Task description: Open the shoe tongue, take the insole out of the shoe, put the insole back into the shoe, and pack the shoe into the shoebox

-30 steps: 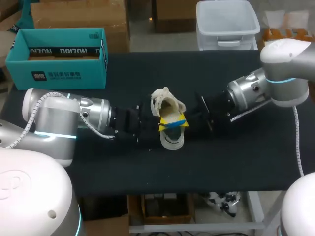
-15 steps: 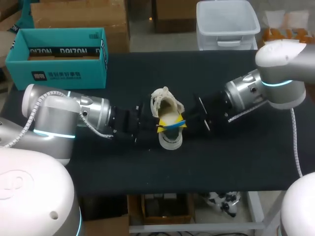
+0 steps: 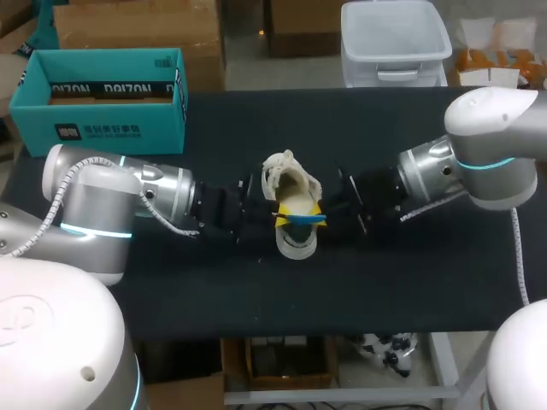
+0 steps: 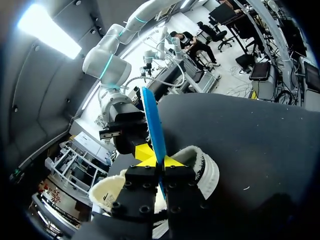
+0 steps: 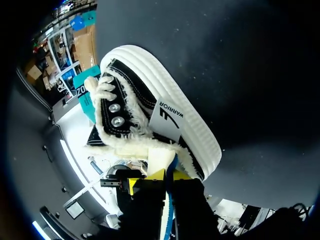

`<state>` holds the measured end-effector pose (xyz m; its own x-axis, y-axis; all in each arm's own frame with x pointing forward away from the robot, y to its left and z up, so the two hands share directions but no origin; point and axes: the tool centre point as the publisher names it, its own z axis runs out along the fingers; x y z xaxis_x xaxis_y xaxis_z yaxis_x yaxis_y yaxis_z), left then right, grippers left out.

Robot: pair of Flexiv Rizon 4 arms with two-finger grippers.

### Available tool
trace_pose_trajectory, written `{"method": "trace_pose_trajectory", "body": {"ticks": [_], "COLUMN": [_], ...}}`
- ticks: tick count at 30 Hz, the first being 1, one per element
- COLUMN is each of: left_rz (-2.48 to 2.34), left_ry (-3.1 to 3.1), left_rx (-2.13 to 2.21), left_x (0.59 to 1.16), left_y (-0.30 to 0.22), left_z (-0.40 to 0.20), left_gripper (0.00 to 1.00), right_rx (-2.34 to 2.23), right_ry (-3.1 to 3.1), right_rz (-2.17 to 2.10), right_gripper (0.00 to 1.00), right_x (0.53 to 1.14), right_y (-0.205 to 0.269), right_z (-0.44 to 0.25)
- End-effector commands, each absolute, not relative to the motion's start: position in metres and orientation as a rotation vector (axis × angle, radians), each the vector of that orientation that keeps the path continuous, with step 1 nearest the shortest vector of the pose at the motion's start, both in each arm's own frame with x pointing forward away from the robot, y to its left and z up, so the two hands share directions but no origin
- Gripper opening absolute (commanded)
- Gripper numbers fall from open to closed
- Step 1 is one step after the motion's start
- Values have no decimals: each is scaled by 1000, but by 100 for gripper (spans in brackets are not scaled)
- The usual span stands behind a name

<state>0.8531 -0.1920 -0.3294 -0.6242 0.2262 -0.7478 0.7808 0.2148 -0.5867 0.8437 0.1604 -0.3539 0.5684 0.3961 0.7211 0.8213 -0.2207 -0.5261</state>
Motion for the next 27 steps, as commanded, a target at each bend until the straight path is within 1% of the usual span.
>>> {"method": "trace_pose_trajectory", "body": {"ticks": [1, 2, 3, 5, 6, 7, 9, 12, 13, 14, 15, 16, 17, 18, 19, 20, 21, 22, 27], "left_rz": [-1445, -1446, -1447, -1447, -1447, -1446, -1445, -1434, -1432, -1426, -1415, -1411, -1403, -1399, -1395, -1394, -1388, -1385, -1368], "left_ry": [1971, 1971, 1970, 1971, 1971, 1970, 1967, 1966, 1967, 1969, 1974, 1979, 1989, 1994, 1999, 2003, 2009, 2011, 2021], "left_rx": [946, 947, 950, 954, 955, 954, 950, 943, 940, 936, 932, 931, 929, 929, 928, 927, 924, 923, 920], "left_x": [857, 857, 857, 856, 856, 856, 856, 856, 857, 857, 858, 859, 860, 860, 860, 860, 860, 860, 862], "left_y": [-191, -191, -190, -189, -188, -187, -185, -183, -183, -183, -183, -184, -185, -185, -186, -187, -188, -188, -190], "left_z": [-332, -332, -333, -332, -332, -331, -329, -326, -326, -326, -326, -327, -328, -330, -332, -333, -335, -336, -336], "left_gripper": [0, 0, 32, 65, 75, 77, 78, 72, 66, 49, 44, 35, 28, 23, 21, 14, 2, 0, 0], "right_rx": [-1866, -1866, -1863, -1864, -1863, -1864, -1867, -1869, -1869, -1867, -1866, -1864, -1865, -1865, -1864, -1863, -1862, -1861, -1862], "right_ry": [-1001, -1003, -1009, -1012, -1014, -1016, -1017, -1025, -1027, -1032, -1034, -1039, -1041, -1042, -1043, -1043, -1044, -1047, -1075], "right_rz": [-577, -578, -583, -590, -592, -595, -600, -615, -617, -621, -623, -627, -629, -634, -636, -640, -643, -649, -664], "right_gripper": [0, 0, 0, 0, 0, 0, 0, 0, 0, 0, 0, 0, 0, 0, 0, 0, 0, 0, 0], "right_x": [847, 848, 850, 851, 852, 852, 853, 853, 854, 855, 855, 856, 856, 857, 857, 857, 857, 857, 860], "right_y": [165, 165, 165, 165, 165, 165, 164, 163, 163, 163, 164, 164, 164, 164, 163, 163, 163, 163, 163], "right_z": [-354, -354, -354, -354, -353, -353, -353, -352, -352, -353, -354, -354, -355, -356, -357, -358, -359, -359, -362]}}
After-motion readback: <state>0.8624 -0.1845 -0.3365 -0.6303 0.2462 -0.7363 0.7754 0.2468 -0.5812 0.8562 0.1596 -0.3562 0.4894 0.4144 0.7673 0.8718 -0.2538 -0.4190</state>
